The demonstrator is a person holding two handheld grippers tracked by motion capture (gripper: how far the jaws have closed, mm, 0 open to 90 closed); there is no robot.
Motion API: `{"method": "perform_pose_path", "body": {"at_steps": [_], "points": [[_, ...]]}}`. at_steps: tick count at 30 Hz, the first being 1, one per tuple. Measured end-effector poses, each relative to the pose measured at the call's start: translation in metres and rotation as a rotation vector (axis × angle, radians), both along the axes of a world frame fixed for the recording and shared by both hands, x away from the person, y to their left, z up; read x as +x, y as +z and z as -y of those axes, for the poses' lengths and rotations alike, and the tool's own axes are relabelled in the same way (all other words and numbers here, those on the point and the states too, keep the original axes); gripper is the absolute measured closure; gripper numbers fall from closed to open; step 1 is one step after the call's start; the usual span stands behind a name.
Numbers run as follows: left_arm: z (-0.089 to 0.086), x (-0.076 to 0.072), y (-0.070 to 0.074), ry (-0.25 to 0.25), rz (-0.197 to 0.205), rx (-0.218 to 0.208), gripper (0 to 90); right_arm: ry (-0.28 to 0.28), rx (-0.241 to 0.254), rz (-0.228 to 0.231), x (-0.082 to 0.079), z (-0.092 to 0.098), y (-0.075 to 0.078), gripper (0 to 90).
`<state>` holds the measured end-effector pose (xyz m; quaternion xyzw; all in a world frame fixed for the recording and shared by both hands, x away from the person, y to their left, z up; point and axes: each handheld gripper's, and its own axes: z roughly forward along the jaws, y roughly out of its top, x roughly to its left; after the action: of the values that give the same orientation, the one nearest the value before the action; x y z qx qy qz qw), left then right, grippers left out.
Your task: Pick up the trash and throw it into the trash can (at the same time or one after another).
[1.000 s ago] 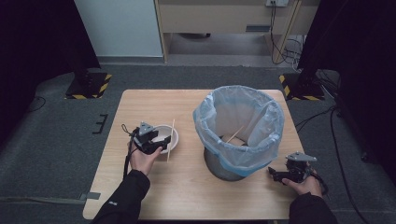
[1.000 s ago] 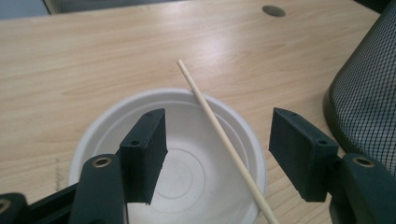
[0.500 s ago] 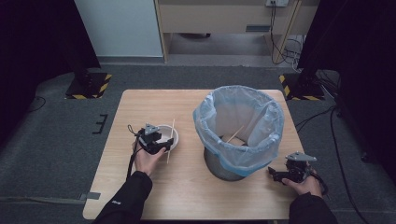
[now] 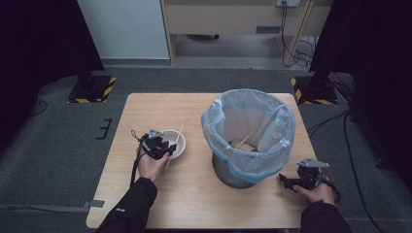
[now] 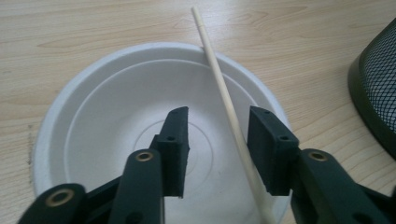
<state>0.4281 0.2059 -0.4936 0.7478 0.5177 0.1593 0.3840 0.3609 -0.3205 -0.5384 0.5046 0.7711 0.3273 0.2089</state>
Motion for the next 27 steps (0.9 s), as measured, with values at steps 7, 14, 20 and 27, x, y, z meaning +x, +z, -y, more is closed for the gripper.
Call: {"method": "perform_pose_path", "body": {"at_steps": [7, 14, 20, 27], "points": [[-0.005, 0.0, 0.0, 0.004, -0.023, 0.019, 75.4, 0.0, 0.0, 0.0, 0.0, 0.0, 0.0, 5.5], [-0.006, 0.0, 0.001, 0.003, -0.029, 0.034, 84.0, 0.0, 0.0, 0.0, 0.0, 0.0, 0.0, 5.6], [-0.009, 0.0, 0.003, 0.008, -0.023, 0.026, 85.1, 0.0, 0.0, 0.0, 0.0, 0.0, 0.0, 5.6], [-0.014, -0.004, 0.018, 0.015, 0.025, -0.012, 85.1, 0.0, 0.0, 0.0, 0.0, 0.0, 0.0, 5.6]]}}
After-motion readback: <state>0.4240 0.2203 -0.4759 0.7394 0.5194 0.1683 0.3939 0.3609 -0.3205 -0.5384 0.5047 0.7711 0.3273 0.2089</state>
